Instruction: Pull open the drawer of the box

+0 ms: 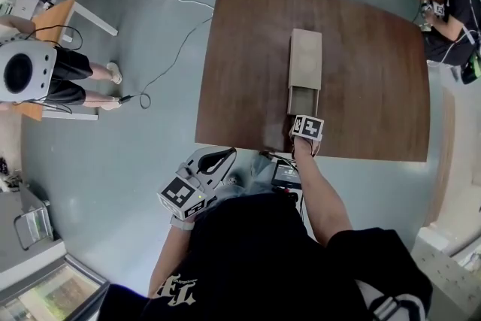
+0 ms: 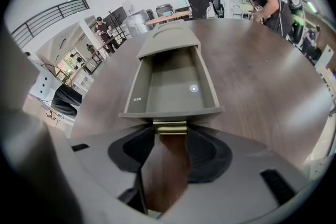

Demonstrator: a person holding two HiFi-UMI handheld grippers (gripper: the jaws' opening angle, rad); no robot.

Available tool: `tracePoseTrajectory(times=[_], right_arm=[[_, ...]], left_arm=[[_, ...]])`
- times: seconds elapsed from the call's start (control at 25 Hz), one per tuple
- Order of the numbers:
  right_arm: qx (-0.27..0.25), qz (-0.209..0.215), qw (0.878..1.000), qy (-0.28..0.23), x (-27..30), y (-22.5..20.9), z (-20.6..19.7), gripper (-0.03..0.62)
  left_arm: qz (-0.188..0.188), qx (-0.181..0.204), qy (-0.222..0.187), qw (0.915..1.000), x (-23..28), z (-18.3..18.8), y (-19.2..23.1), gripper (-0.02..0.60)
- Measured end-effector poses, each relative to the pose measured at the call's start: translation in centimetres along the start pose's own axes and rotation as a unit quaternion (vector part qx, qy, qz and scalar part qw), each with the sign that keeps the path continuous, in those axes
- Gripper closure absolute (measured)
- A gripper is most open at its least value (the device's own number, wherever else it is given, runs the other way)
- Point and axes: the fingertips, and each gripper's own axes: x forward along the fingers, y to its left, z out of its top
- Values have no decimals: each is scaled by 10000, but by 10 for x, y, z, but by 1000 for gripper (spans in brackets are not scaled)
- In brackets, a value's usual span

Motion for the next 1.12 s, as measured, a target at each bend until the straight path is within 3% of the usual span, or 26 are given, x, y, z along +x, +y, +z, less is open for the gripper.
tracePoseTrajectory(times=[1.12], right_arm=[[167,-84,9998,59,-24,4,-68,422]], left_arm=[[-291,-5,60,9996,-55,-39,-36,577]])
